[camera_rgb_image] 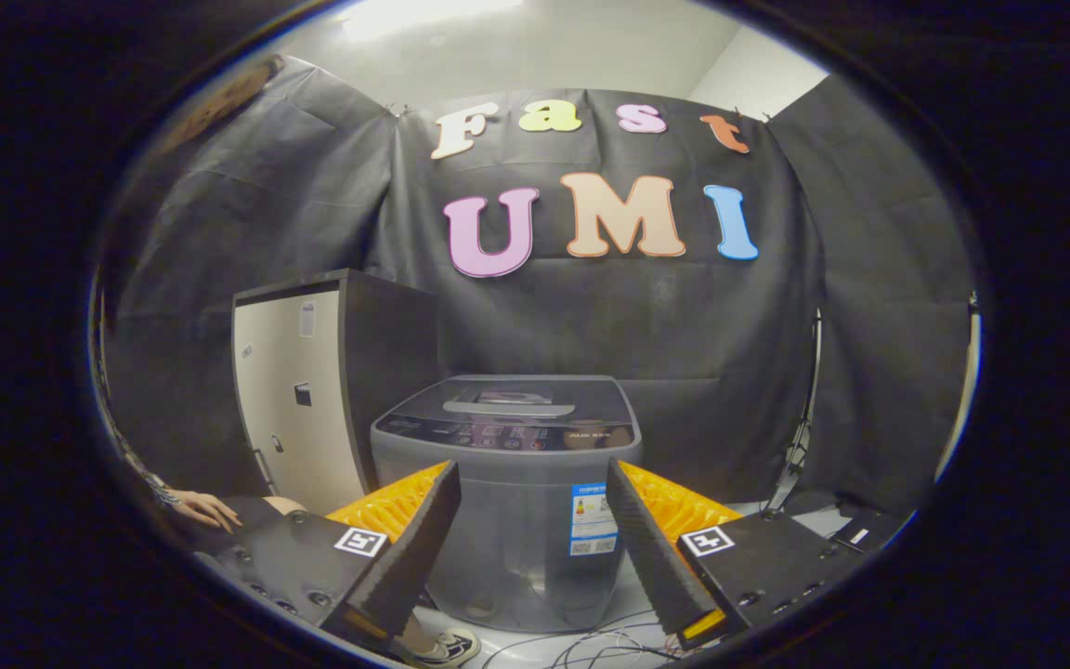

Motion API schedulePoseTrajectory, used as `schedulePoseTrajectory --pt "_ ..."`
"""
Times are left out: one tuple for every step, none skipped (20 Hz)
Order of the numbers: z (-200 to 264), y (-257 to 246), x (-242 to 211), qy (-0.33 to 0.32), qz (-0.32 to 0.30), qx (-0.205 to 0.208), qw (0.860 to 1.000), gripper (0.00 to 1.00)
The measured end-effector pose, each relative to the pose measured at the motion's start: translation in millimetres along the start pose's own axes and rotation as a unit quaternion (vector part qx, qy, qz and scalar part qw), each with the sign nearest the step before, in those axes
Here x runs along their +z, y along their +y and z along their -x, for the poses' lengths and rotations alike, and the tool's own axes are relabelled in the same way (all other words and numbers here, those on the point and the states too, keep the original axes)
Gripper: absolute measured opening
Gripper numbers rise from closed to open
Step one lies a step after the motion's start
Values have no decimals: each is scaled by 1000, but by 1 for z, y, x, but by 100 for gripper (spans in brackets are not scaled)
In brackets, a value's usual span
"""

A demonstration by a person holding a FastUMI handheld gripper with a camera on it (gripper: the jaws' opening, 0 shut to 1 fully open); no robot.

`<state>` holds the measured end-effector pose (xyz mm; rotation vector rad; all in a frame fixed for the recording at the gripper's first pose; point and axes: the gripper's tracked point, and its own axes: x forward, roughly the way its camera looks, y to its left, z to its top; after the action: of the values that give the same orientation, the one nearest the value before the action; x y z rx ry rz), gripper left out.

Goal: Put the clothes into the washing machine and then close the washing machine lid.

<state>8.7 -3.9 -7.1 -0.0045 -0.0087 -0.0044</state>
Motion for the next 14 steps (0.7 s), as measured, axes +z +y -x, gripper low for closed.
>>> schedulePoseTrajectory --pt "-1 0 0 0 0 0 1000 99" --pt "0 0 0 0 0 0 1000 99" --pt "0 0 1 -1 0 0 1000 99" --pt "0 0 0 -1 0 0 1000 99" --pt "0 0 0 0 0 0 1000 99" --pt "-1 0 0 0 0 0 1000 99" --pt "-1 0 1 -1 0 0 1000 99" --pt "0 0 0 -1 0 0 1000 99" --pt "0 0 0 -1 0 0 1000 99" --pt "0 0 0 0 0 0 1000 99" --pt "-1 0 0 0 0 0 1000 99" --pt "-2 0 0 0 0 0 1000 99" --pt "-2 -1 1 0 0 0 1000 99" --pt "-2 0 0 0 0 0 1000 99"
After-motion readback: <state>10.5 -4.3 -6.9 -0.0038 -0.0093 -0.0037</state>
